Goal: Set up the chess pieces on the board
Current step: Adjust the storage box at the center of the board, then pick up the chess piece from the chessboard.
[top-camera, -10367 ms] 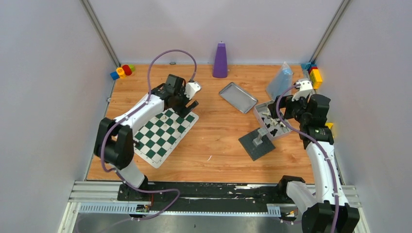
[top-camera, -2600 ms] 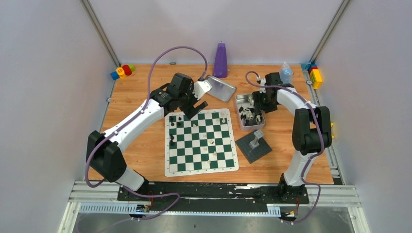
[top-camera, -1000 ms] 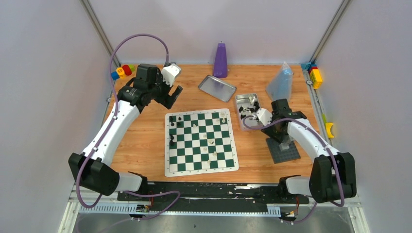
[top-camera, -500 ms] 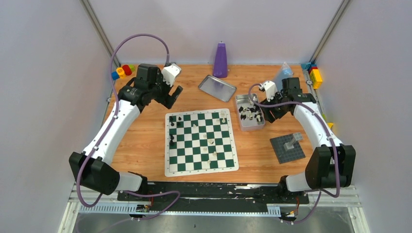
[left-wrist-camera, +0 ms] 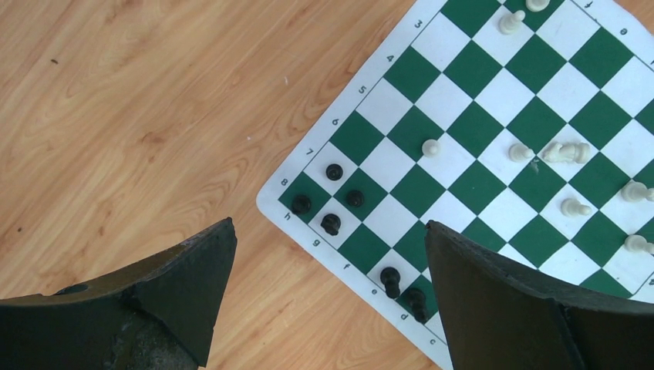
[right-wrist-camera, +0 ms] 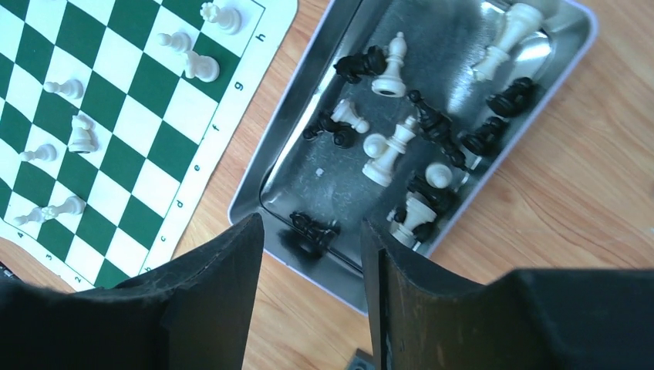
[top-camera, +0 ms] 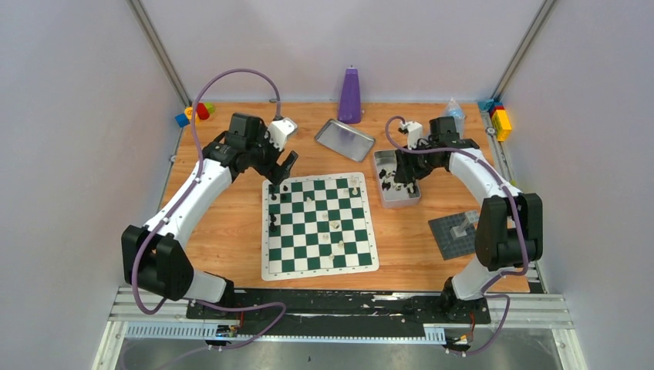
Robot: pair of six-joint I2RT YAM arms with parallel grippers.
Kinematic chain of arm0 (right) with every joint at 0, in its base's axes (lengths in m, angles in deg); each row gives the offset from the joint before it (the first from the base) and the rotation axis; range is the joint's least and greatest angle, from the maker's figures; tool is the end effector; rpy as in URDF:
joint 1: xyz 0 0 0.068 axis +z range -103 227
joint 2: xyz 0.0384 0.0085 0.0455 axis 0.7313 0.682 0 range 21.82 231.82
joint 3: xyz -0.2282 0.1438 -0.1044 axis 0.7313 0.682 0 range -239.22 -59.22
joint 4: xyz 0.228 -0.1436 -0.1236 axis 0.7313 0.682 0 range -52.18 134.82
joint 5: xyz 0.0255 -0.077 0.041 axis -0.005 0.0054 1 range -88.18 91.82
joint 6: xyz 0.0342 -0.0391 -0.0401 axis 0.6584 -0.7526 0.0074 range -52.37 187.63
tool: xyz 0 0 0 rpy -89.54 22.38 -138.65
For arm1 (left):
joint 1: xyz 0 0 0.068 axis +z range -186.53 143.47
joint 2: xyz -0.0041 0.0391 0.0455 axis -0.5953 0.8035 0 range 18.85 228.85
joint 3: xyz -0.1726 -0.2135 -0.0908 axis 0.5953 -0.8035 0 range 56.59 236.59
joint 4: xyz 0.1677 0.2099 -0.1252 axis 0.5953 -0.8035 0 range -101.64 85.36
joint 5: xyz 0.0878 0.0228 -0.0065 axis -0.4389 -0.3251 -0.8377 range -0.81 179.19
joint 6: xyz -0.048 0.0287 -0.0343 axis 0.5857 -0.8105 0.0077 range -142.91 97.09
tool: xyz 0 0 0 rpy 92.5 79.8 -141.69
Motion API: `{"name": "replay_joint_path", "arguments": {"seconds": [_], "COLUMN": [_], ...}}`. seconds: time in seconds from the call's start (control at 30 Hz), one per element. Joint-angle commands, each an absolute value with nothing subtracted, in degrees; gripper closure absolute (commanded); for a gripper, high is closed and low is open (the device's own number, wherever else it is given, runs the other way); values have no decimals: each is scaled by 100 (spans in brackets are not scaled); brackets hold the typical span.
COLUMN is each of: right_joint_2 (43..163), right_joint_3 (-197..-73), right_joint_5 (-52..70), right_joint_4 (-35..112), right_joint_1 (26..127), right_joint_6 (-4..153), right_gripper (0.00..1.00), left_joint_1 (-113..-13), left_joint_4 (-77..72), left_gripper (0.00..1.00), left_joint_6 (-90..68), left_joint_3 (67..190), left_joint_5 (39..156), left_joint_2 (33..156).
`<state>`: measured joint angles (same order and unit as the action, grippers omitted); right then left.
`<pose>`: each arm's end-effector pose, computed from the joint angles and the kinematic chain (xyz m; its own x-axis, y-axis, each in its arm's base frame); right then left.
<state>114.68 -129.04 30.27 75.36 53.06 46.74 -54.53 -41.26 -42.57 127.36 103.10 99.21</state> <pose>0.3710 0.0641 0.2349 -0.6931 -0.3890 -0.6069 -0.6130 0.7610 0.2124 0.3260 -0.1190 0.3129 -0.4925 0.5034 -0.7100 0.6625 0.7459 0.0693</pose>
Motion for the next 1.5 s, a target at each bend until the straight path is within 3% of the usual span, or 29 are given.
{"name": "replay_joint_path", "arguments": {"seconds": [0.0,0.3,0.97,1.47], "right_joint_2": [11727,11683,10050,9908], "right_joint_3": [-13023,-12401,-11086,-11613], "right_joint_5": [2942,2378,2364,2566], "right_joint_4": [7171,7153,8035,7717], "right_joint_1": [5536,5638,5808,5813], "right_joint_6": [4760,4785,4862,5276], "right_gripper": [52,67,68,64], "left_joint_1": [-5464,-5492,-6986,-7035], "left_joint_4": [-3736,-3699,-3289,-4152], "left_gripper": [0,0,0,23], "left_joint_6": [-4219,-4167,-5104,-4259], "left_joint_3": [12780,12829,12363,13412], "left_joint_5": [10662,10656,10441,9493], "left_joint_2": [9946,9975,10676,12399]}}
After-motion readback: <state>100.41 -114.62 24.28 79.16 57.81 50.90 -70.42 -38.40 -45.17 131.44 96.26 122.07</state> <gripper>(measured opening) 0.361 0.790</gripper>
